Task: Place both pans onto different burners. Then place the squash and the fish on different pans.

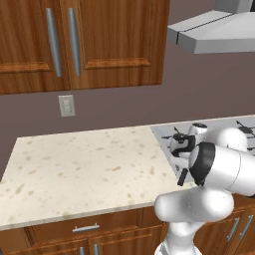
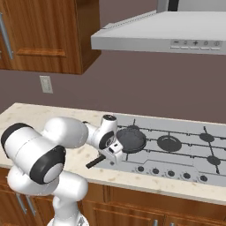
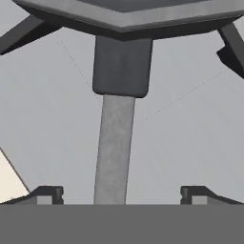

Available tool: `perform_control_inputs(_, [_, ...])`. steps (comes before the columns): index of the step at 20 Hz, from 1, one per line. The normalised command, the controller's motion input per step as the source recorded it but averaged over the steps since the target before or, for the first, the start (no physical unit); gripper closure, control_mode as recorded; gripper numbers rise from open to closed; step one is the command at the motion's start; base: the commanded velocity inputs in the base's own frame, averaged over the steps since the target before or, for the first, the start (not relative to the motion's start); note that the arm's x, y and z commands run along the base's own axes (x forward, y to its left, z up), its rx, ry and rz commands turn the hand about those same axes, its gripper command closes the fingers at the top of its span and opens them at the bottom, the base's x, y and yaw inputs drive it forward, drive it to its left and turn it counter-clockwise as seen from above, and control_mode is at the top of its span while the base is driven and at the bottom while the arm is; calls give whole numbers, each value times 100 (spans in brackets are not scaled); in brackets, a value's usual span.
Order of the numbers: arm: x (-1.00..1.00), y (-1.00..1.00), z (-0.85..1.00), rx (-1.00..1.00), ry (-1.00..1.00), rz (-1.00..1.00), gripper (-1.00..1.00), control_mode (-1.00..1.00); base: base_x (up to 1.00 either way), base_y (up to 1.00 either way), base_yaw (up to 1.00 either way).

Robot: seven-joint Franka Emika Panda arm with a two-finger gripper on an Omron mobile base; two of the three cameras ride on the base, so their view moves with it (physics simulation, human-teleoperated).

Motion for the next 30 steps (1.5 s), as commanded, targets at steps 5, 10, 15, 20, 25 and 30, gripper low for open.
perform_control_inputs(5, [0,0,30,1,-13,5,-100,-100,0,0,0])
perform_control_inputs(10, [0,3,39,0,-11,5,-100,-100,0,0,0])
perform_control_inputs(15, [-12,8,47,0,-6,6,-100,-100,0,0,0])
perform_control_inputs(20, [-29,28,46,-2,0,17,-100,-100,0,0,0])
perform_control_inputs(25, [-64,20,55,-7,0,17,-100,-100,0,0,0])
perform_control_inputs(30, [-66,15,53,-2,0,18,-100,-100,0,0,0])
